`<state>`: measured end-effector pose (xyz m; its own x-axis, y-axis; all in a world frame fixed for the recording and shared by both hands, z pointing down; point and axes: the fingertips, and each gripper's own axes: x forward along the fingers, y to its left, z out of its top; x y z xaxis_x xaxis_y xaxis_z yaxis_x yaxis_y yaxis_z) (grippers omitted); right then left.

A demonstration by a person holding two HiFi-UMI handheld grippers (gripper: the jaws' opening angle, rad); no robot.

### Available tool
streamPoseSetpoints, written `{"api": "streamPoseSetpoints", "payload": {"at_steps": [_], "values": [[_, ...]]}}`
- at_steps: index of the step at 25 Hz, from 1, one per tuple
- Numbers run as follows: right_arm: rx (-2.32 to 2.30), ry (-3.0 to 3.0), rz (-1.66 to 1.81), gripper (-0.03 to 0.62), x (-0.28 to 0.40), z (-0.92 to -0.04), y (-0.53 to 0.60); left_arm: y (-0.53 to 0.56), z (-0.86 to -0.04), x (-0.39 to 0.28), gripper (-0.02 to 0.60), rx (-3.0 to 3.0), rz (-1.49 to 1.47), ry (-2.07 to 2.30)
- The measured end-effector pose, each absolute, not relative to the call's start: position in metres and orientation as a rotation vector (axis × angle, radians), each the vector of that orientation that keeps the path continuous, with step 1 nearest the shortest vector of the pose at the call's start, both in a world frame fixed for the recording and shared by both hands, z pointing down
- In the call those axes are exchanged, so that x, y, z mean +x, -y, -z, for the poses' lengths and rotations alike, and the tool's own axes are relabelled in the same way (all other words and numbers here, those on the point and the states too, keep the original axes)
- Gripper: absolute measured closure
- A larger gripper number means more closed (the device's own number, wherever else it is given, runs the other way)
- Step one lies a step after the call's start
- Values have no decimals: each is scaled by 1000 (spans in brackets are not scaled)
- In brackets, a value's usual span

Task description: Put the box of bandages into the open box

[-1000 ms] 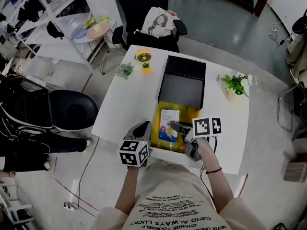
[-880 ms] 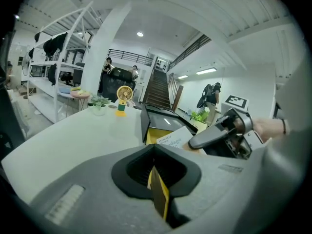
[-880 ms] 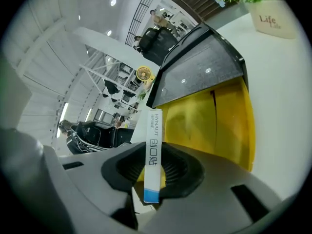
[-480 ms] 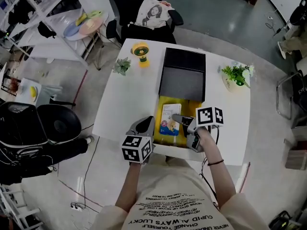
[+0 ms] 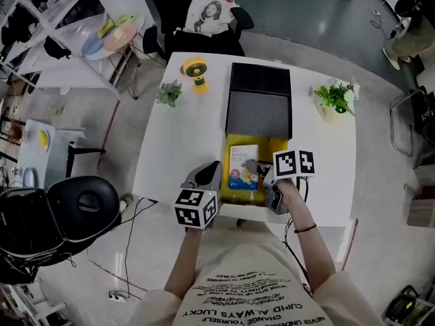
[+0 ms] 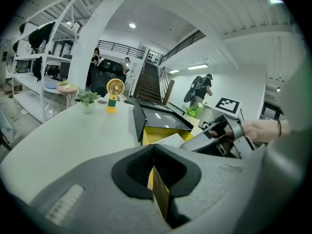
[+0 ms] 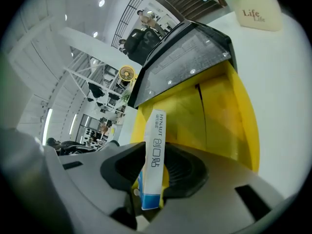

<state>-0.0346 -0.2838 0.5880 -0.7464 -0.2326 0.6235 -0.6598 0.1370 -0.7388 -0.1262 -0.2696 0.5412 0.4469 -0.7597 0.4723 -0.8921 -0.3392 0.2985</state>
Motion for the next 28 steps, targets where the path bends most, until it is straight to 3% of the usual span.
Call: {"api": "streamPoseSetpoints", "payload": {"at_steps": [28], "values": [[1092, 2053, -1006, 307, -47, -600, 278, 272, -547, -116, 560, 2228, -394, 1315]]}}
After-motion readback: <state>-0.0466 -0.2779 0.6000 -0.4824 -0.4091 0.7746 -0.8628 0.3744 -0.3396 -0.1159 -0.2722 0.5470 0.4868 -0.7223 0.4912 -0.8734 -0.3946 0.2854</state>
